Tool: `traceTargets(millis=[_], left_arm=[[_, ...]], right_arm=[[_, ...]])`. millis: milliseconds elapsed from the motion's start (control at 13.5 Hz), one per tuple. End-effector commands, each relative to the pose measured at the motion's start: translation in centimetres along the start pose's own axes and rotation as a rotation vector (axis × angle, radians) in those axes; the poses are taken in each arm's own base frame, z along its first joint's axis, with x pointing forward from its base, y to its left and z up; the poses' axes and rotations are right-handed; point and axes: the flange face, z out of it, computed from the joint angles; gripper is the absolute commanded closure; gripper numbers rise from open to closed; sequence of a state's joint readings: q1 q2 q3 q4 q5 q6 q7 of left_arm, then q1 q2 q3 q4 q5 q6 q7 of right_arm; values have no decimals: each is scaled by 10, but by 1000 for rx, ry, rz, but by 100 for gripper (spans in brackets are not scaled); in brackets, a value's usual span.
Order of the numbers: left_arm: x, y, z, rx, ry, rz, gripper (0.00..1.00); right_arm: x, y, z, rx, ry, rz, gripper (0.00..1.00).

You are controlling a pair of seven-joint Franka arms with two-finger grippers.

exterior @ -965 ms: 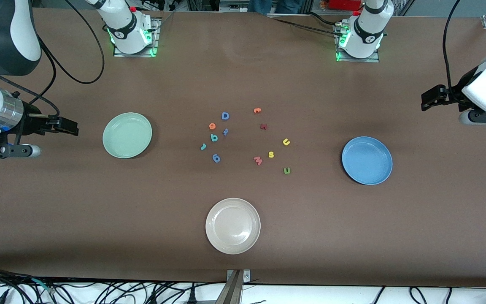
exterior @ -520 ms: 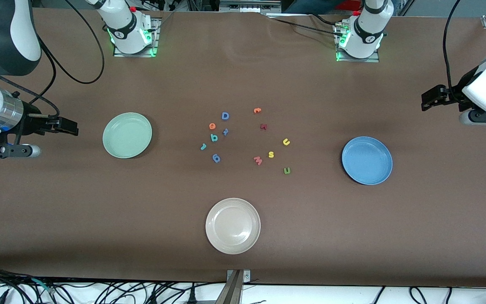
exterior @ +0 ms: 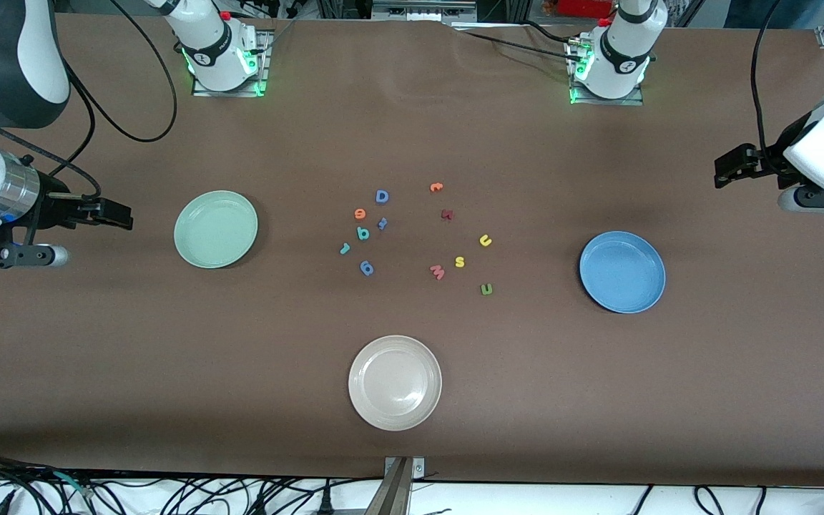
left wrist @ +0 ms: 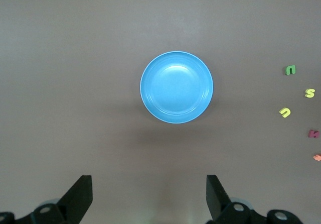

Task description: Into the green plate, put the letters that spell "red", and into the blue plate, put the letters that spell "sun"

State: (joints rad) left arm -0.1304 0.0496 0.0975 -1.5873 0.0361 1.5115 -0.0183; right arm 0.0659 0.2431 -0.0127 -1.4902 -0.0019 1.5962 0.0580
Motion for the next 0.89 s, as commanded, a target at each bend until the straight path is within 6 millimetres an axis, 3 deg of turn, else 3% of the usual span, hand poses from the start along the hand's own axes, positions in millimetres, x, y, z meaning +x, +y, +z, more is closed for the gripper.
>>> traceTargets(millis=[0,817], left_arm=[[5,-3,-6,-6,13,14,0],[7,1,-6,-4,21,19,0]], right_arm=[[-4,3,-2,-12,-2,1,1],[-4,3,-2,-12,-2,1,1]])
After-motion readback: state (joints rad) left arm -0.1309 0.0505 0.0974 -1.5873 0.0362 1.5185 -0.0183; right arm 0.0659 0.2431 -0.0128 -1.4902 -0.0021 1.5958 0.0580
